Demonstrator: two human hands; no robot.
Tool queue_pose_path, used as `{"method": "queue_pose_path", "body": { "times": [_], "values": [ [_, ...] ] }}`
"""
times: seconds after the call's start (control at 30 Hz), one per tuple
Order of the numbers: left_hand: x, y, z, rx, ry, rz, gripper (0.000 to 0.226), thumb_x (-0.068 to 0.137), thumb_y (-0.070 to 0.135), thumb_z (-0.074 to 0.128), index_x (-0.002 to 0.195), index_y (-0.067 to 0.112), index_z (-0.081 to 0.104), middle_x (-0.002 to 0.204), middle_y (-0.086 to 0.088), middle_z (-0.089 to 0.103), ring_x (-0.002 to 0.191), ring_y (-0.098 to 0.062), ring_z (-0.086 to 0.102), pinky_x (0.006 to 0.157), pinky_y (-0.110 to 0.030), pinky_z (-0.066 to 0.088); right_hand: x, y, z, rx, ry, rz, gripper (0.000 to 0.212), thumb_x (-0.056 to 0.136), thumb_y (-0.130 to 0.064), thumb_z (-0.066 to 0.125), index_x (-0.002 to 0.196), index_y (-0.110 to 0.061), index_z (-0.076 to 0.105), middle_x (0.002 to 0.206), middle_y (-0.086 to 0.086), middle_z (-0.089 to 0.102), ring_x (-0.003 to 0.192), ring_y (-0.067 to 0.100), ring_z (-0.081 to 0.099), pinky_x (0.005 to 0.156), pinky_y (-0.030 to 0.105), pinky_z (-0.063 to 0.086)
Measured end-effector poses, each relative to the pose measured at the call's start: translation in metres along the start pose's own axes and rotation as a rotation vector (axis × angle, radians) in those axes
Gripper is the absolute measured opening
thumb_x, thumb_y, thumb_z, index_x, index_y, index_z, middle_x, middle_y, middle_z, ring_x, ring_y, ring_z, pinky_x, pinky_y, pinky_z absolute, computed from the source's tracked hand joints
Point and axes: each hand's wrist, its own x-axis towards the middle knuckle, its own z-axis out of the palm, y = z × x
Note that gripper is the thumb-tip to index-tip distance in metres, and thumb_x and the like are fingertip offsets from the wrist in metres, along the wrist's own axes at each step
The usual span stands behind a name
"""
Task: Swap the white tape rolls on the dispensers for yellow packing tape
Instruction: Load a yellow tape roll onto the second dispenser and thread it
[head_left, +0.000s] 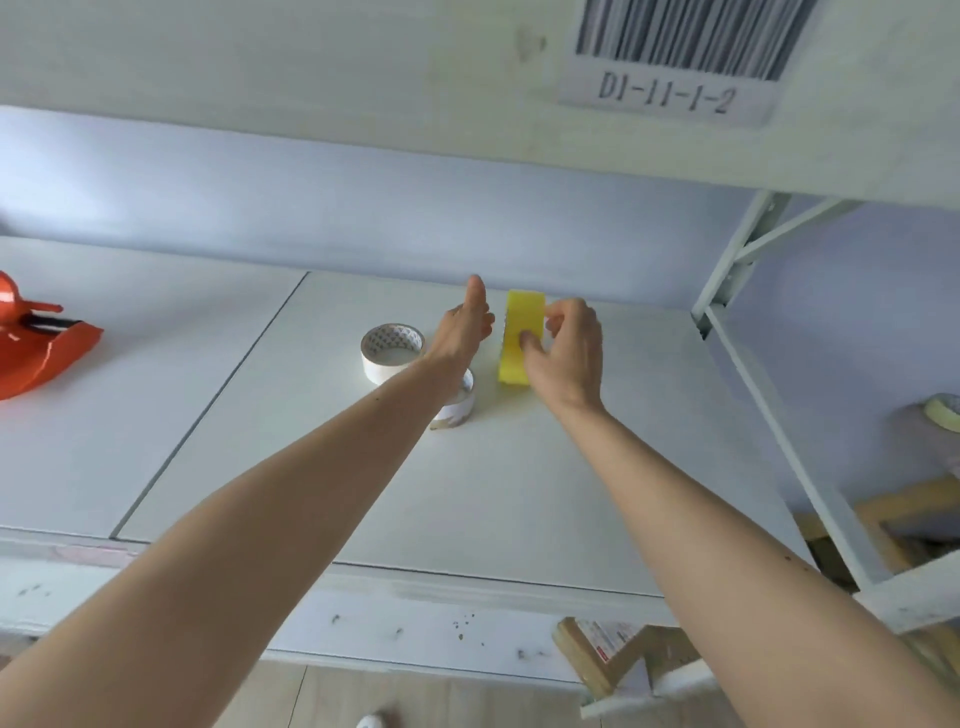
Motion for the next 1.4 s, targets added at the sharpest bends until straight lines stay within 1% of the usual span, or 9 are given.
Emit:
{"method": "queue_pose_path", "body": {
  "times": [0.1,0.2,0.33,0.57,0.7,0.93,1.1,1.23,1.4],
  "values": [
    [0.002,0.005,0.02,-0.069,-0.011,-0.084,0.061,0.098,0.069,0.024,0.119,0.019,0.052,0.109,-0.002,0.054,0.116,-0.021,0.049,0.11,-0.034,0.031,0.016,0.008,-0.011,0.225,-0.179,0.326,0.052,0.095,-0.028,0.056,0.14,-0.007,0.04,0.14,0.006,0.047,0.129,0.025,0.046,0.094,0.03,0.037],
    [0.002,0.01,0.03,-0.149,0.034,-0.156,0.053,0.099,0.067,0.026,0.113,0.019,0.044,0.091,0.0,0.057,0.106,-0.024,0.053,0.108,-0.035,0.038,0.027,0.012,-0.011,0.345,-0.352,0.457,0.038,0.098,-0.035,0.043,0.123,-0.007,0.052,0.126,0.007,0.059,0.11,0.026,0.056,0.078,0.032,0.04],
    [-0.001,0.01,0.031,-0.195,0.045,-0.186,0.067,0.096,0.07,0.033,0.102,0.006,0.054,0.111,-0.009,0.06,0.107,-0.026,0.06,0.106,-0.039,0.046,0.028,0.014,-0.009,0.458,-0.367,0.506,0.042,0.099,-0.031,0.041,0.12,-0.001,0.062,0.125,0.018,0.067,0.117,0.033,0.063,0.098,0.043,0.047],
    [-0.013,0.006,0.039,-0.015,0.091,-0.206,0.051,0.094,0.037,0.067,0.123,-0.004,0.061,0.118,-0.018,0.069,0.1,-0.031,0.068,0.091,-0.042,0.057,0.017,0.018,-0.009,0.478,-0.426,0.422,0.024,0.099,-0.033,0.056,0.101,-0.012,0.067,0.117,0.013,0.071,0.108,0.031,0.068,0.095,0.045,0.053],
    [-0.018,0.014,0.035,0.043,0.152,-0.201,0.047,0.088,0.031,0.076,0.117,-0.004,0.065,0.109,-0.016,0.073,0.1,-0.031,0.071,0.098,-0.045,0.054,0.017,0.013,-0.019,0.48,-0.405,0.32,0.026,0.099,-0.032,0.057,0.1,-0.009,0.069,0.101,0.006,0.07,0.091,0.023,0.065,0.068,0.028,0.048],
    [-0.033,0.045,0.008,-0.395,0.243,-0.249,0.037,0.097,0.036,0.063,0.114,0.004,0.058,0.086,-0.011,0.066,0.072,-0.025,0.068,0.057,-0.038,0.054,0.018,0.007,-0.04,0.482,-0.547,0.179,0.043,0.099,-0.055,0.044,0.107,-0.023,0.072,0.115,-0.004,0.069,0.104,0.013,0.061,0.097,0.032,0.042],
    [-0.044,0.047,-0.012,-0.585,0.349,-0.319,0.058,0.094,0.038,0.066,0.131,-0.003,0.051,0.119,-0.017,0.067,0.076,-0.03,0.07,0.054,-0.042,0.057,0.007,0.001,-0.035,0.504,-0.6,0.073,0.044,0.103,-0.048,0.041,0.111,-0.01,0.063,0.111,0.001,0.062,0.099,0.011,0.052,0.09,0.029,0.037],
    [-0.058,0.048,-0.018,-0.708,0.333,-0.266,0.048,0.092,0.039,0.07,0.112,-0.002,0.056,0.104,-0.016,0.063,0.076,-0.026,0.068,0.072,-0.036,0.058,0.0,-0.013,-0.024,0.534,-0.622,0.028,0.033,0.103,-0.047,0.042,0.092,-0.019,0.057,0.096,-0.004,0.059,0.093,0.014,0.054,0.099,0.038,0.042],
    [-0.08,0.052,-0.041,-0.854,0.329,-0.209,0.032,0.094,0.026,0.069,0.098,0.0,0.052,0.091,-0.014,0.059,0.079,-0.025,0.064,0.097,-0.034,0.052,-0.009,-0.029,-0.002,0.677,-0.601,0.107,0.051,0.092,-0.056,0.053,0.109,-0.009,0.063,0.101,-0.004,0.066,0.096,0.011,0.064,0.104,0.045,0.05]
  ]
}}
